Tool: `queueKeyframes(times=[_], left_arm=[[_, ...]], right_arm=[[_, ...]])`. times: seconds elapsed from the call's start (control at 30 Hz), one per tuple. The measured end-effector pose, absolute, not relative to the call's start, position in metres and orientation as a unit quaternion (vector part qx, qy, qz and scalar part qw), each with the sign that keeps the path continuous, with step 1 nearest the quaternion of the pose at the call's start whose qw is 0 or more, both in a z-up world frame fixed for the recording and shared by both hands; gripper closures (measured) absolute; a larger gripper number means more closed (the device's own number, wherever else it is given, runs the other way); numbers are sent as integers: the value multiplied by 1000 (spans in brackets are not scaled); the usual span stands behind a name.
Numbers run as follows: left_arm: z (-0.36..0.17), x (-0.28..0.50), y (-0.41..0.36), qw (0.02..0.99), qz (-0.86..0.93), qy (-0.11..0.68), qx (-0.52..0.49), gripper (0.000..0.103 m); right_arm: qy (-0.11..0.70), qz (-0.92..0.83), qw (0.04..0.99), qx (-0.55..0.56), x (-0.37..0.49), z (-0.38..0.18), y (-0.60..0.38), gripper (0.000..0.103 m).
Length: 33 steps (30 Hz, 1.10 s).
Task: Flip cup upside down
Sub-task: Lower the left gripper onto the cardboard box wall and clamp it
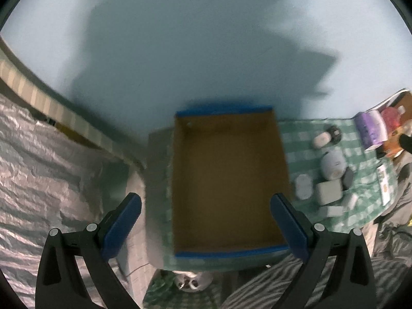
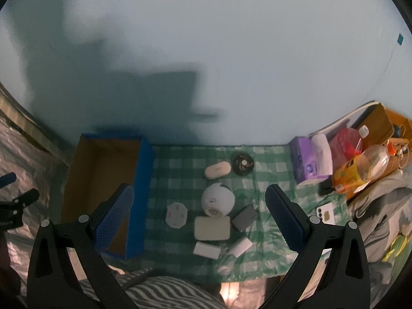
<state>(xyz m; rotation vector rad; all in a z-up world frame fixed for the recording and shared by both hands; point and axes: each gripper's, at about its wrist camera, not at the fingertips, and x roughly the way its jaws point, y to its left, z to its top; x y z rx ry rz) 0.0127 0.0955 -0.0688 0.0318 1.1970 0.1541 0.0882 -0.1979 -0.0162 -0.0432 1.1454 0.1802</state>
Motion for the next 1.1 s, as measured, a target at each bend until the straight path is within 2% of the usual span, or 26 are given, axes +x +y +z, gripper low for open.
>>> queueKeyframes(times=[0.33,0.7,0.87,0.93,1.0,1.03,1.1], left_arm=[[-138,22,159,783,87,615,-10,2],[-201,26,182,759,60,646,-47,12],[-230,25,186,748,59,660,-31,26],[-239,23,189,742,58,667,-35,42],[-250,21,193,736,60,673,-44,48],[-254,20,194,732,61,676,-50,56],[-262,15,199,727,56,681,-69,65]], right_arm=[[611,73,788,-7,92,-86,-218,2],[658,44,751,19,93,-154,-249,2],[678,19,735,19,90,-184,-264,2],[682,12,731,20,89,-192,-269,5],[684,11,729,26,88,-199,-274,7],[684,11,728,28,89,-203,-276,7],[689,2,724,28,87,-211,-281,7]])
